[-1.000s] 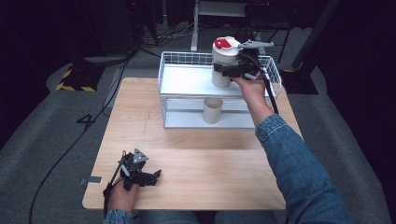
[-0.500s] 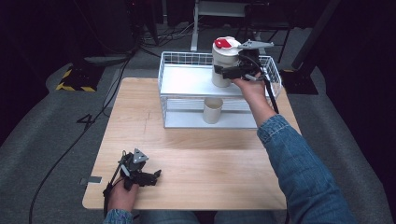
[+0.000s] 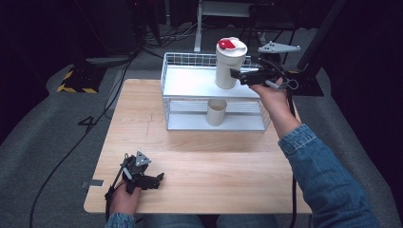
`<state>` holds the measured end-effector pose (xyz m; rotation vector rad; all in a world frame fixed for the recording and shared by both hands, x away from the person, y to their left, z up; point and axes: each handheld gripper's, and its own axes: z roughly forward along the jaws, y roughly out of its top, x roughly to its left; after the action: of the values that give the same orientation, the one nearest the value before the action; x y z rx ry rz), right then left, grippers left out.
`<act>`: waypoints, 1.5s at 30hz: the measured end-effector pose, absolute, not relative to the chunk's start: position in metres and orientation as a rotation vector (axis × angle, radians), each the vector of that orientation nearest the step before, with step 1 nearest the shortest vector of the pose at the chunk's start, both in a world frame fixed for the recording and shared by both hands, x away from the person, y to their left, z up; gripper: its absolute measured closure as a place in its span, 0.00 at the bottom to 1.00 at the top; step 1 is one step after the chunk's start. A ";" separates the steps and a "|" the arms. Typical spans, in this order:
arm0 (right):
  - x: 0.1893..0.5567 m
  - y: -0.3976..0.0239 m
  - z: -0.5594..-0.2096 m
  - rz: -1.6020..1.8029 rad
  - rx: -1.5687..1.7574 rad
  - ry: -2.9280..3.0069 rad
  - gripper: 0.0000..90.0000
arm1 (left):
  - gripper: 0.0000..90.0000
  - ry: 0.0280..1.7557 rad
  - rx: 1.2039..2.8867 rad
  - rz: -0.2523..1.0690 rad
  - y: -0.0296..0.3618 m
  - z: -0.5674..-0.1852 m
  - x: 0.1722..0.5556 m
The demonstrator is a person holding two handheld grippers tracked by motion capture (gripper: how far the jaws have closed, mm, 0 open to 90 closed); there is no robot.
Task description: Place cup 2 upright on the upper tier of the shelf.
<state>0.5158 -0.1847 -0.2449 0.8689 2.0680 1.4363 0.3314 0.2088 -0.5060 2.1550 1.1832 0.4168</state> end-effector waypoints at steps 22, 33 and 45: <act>0.445 -0.258 -0.261 1.434 0.841 2.130 0.03 | 0.00 1.183 2.156 0.417 0.209 -0.506 0.331; 0.419 -0.290 -0.290 1.370 0.892 2.150 0.06 | 0.00 1.175 2.159 0.415 0.209 -0.506 0.333; 0.395 -0.315 -0.341 1.277 0.991 2.188 0.14 | 0.00 1.176 2.157 0.412 0.209 -0.506 0.334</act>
<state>0.3952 -0.3146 -0.3408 0.9913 2.1883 1.2772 0.3340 0.2089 -0.5060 2.1570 1.1759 0.4118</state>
